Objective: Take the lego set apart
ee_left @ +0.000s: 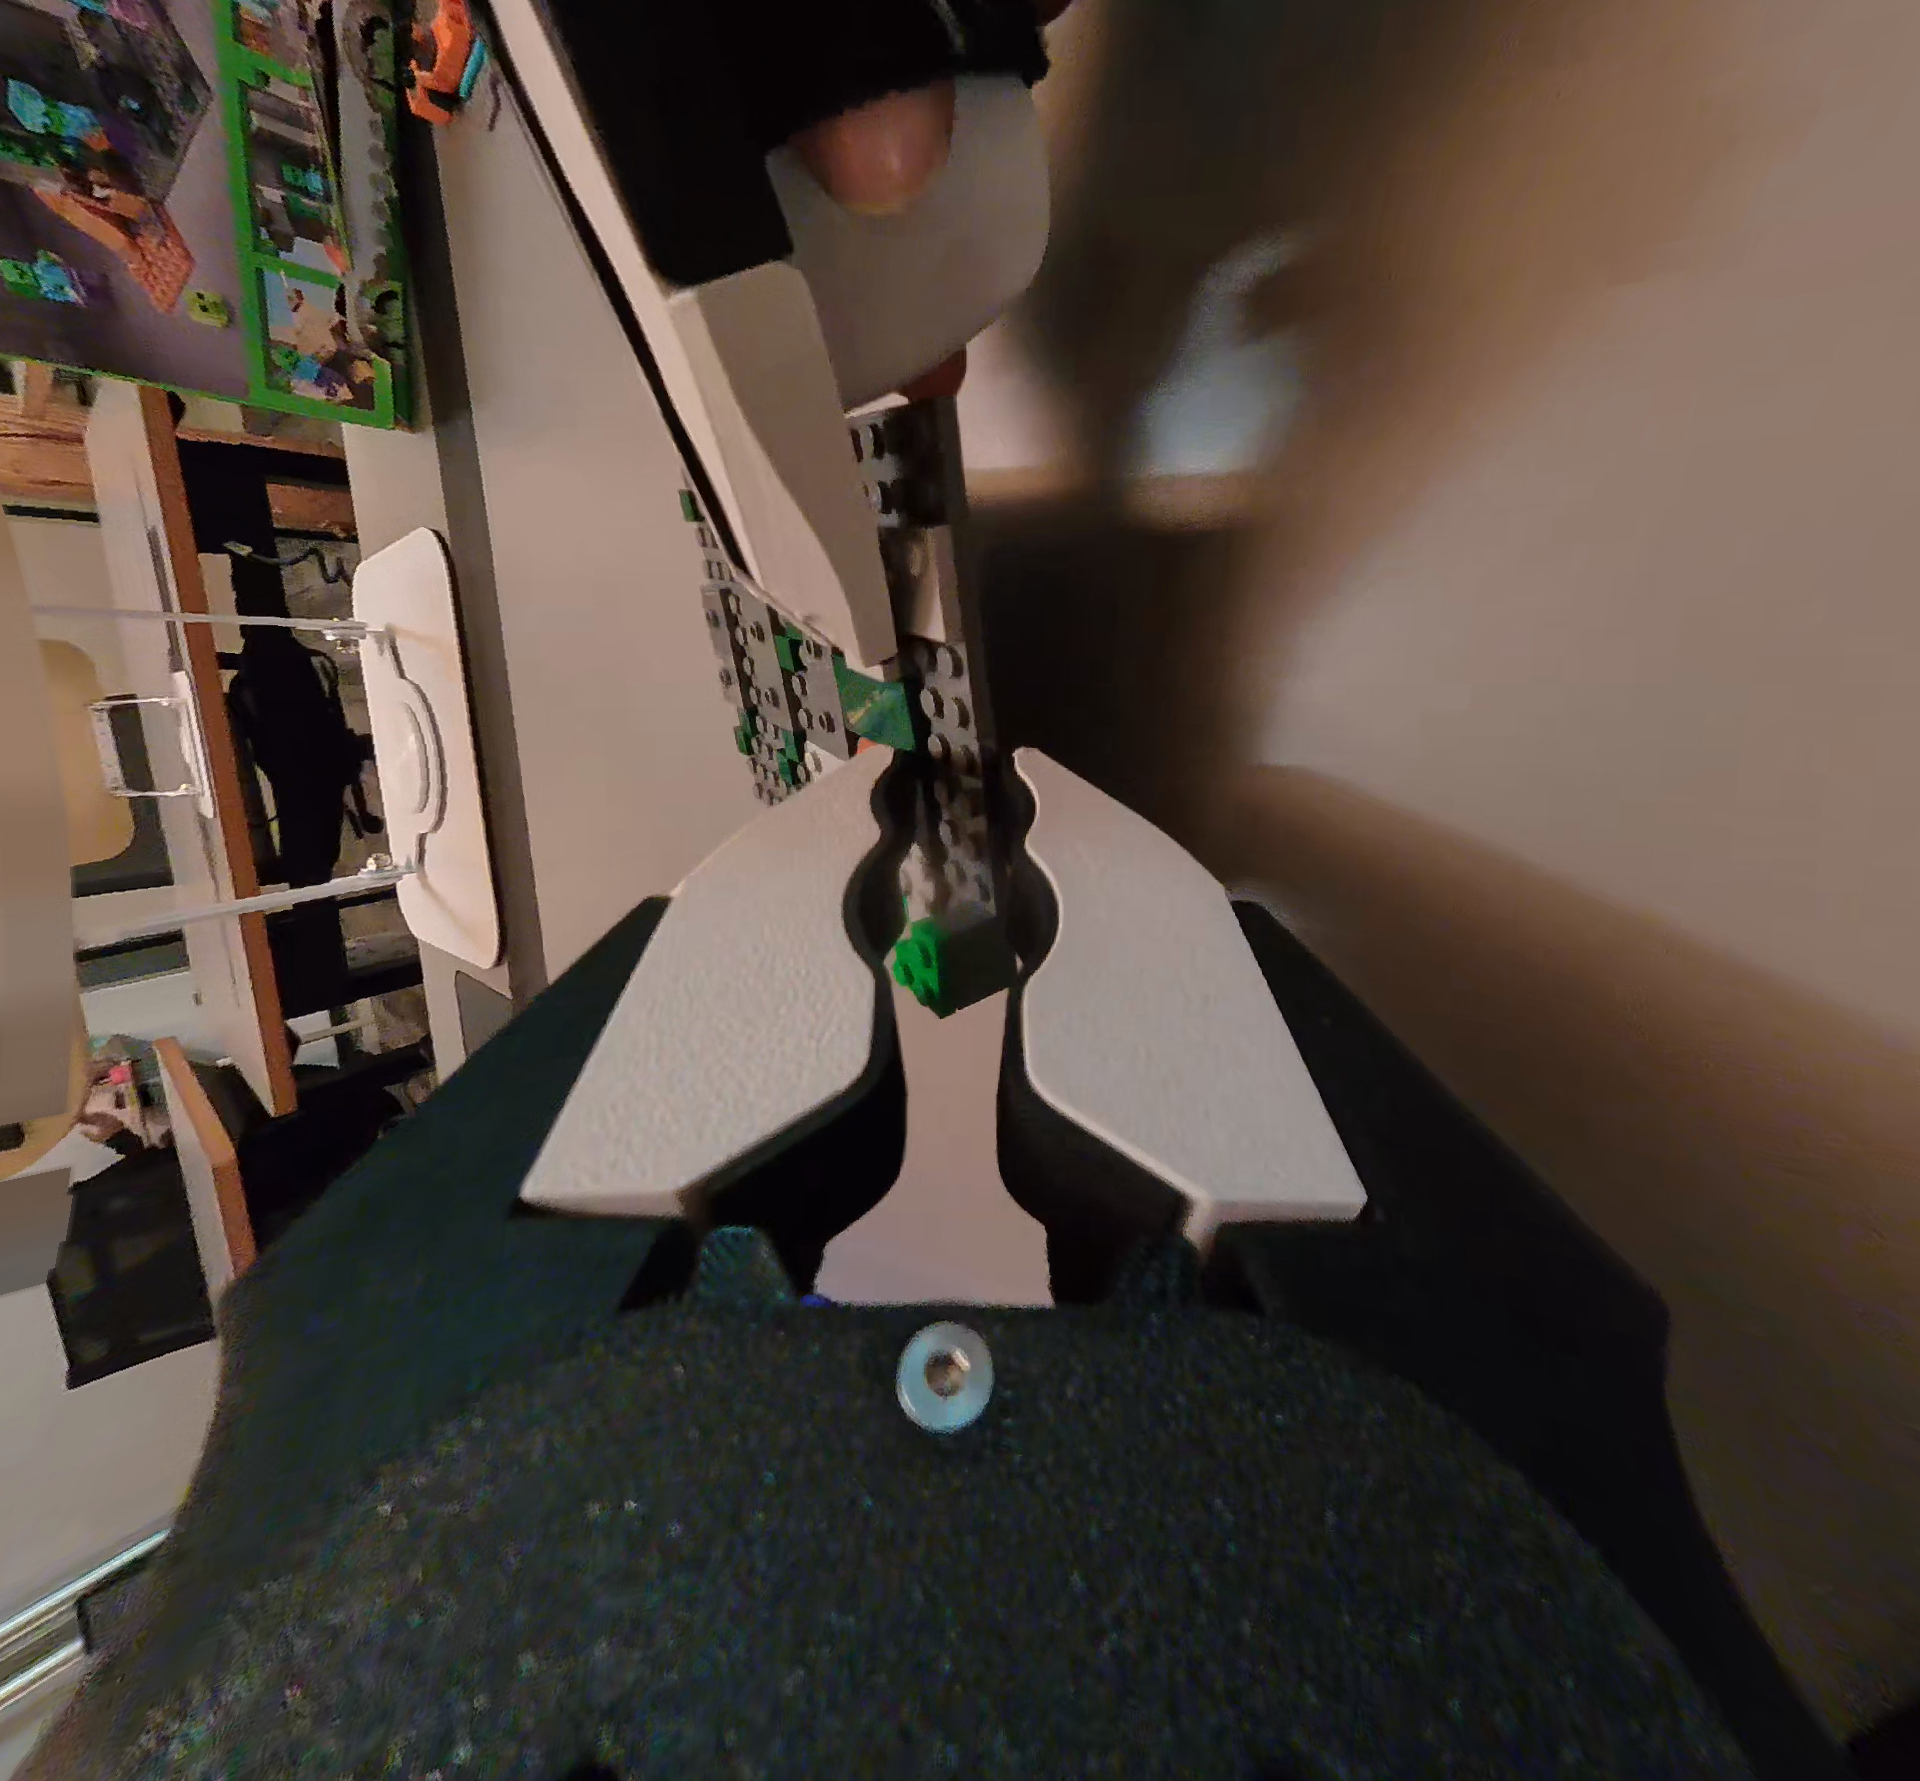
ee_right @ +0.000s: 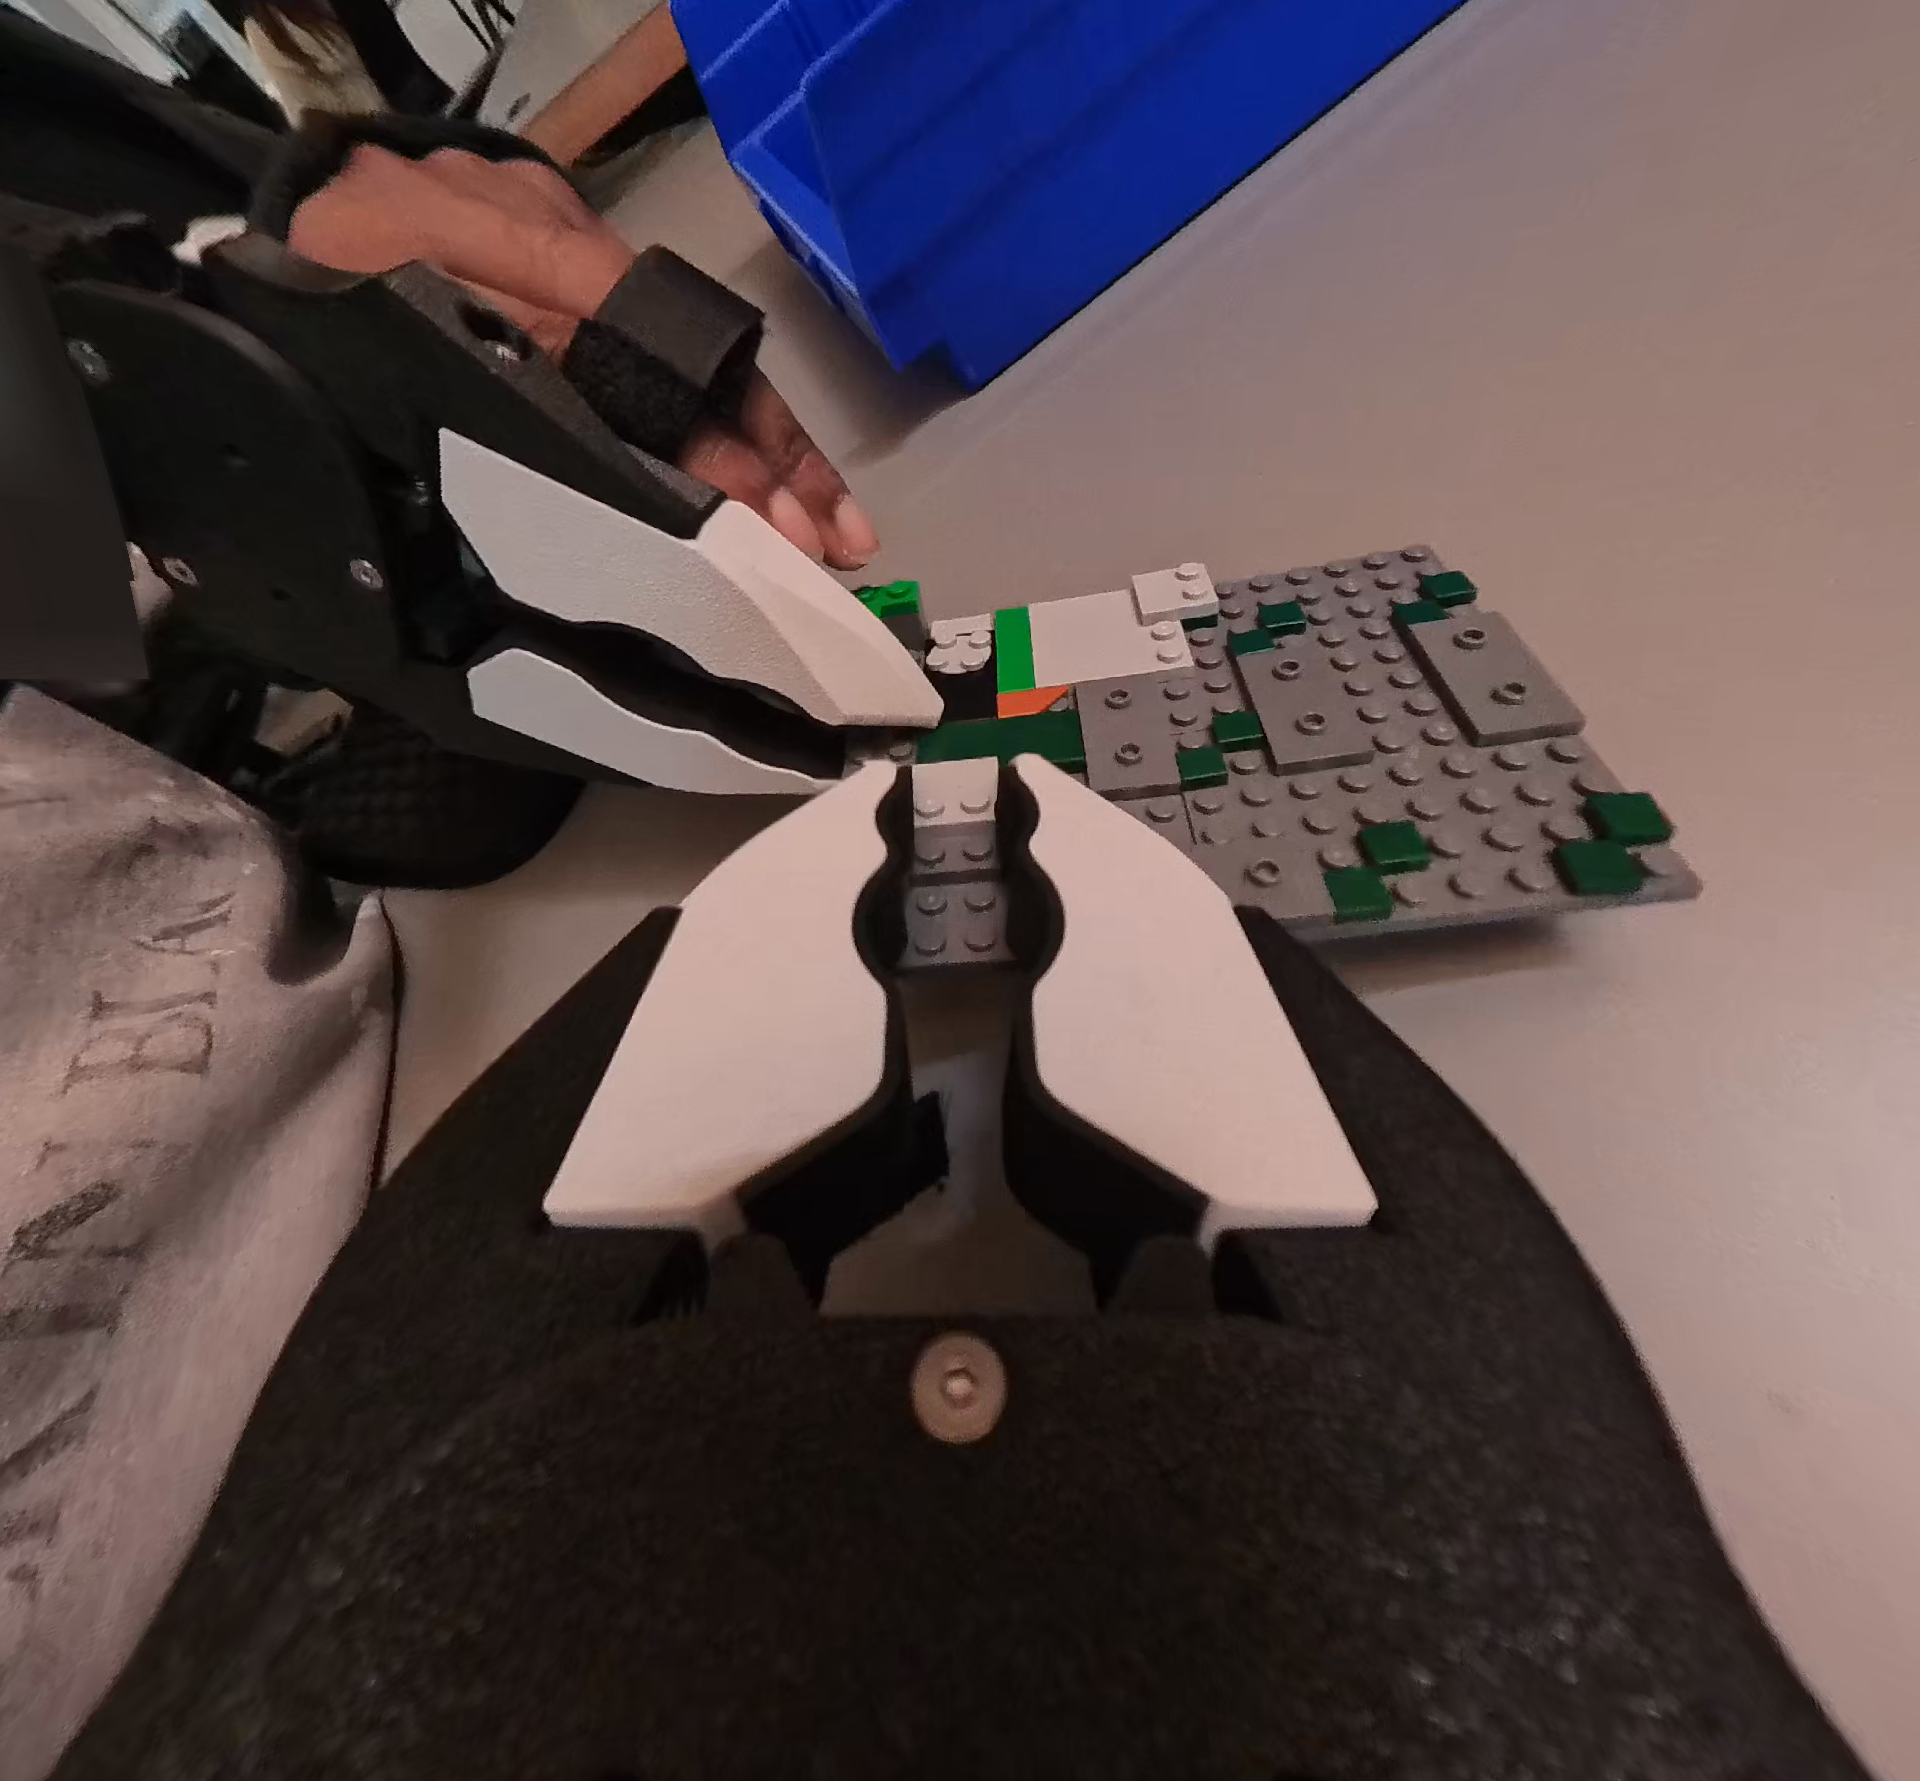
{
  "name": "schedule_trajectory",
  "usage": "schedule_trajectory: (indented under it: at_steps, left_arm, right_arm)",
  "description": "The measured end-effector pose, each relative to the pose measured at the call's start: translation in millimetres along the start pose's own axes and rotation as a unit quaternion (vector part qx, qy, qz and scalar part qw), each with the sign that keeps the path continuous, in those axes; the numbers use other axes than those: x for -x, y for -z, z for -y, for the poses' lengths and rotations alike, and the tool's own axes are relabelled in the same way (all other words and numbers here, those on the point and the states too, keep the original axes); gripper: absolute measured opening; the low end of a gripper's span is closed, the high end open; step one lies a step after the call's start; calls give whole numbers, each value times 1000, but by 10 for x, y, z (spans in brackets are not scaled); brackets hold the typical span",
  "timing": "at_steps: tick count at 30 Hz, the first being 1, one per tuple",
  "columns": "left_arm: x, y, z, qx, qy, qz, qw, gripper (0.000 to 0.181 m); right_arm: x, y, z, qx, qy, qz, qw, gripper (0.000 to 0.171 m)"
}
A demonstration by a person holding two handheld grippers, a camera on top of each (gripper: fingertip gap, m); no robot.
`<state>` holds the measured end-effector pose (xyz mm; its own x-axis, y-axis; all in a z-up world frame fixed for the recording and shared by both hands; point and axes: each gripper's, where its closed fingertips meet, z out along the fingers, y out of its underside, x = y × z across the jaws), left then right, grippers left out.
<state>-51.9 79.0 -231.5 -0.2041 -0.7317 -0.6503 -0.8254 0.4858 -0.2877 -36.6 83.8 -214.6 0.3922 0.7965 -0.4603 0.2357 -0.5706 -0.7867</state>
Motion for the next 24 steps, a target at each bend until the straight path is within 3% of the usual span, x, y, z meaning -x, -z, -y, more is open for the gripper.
schedule_trajectory:
  at_steps: [8, 10, 13, 16, 20, 24]
  left_arm:
    - [33, -24, -17, 1, 6, 6, 1000, 15]
    - [-167, -91, -47, 6, -5, -36, 999, 16]
    - [-196, -96, -85, 4, -10, -15, 1000, 17]
    - [-30, -25, -25, -1, 0, -13, 1000, 15]
    - [-12, -80, 18, -17, 20, -17, 1000, 17]
    - [22, -47, 62, -59, 70, -22, 996, 32]
  right_arm:
    - [-36, 4, 54, -47, -37, -3, 998, 14]
    - [-41, 148, 280, -115, -71, 16, 991, 15]
    - [-55, 290, 347, -113, -15, -27, 993, 15]
    - [18, 168, 233, -99, -13, -13, 995, 15]
    - [10, 345, 316, -108, 44, -21, 993, 15]
    - [3, 451, 219, -112, 74, -41, 990, 15]
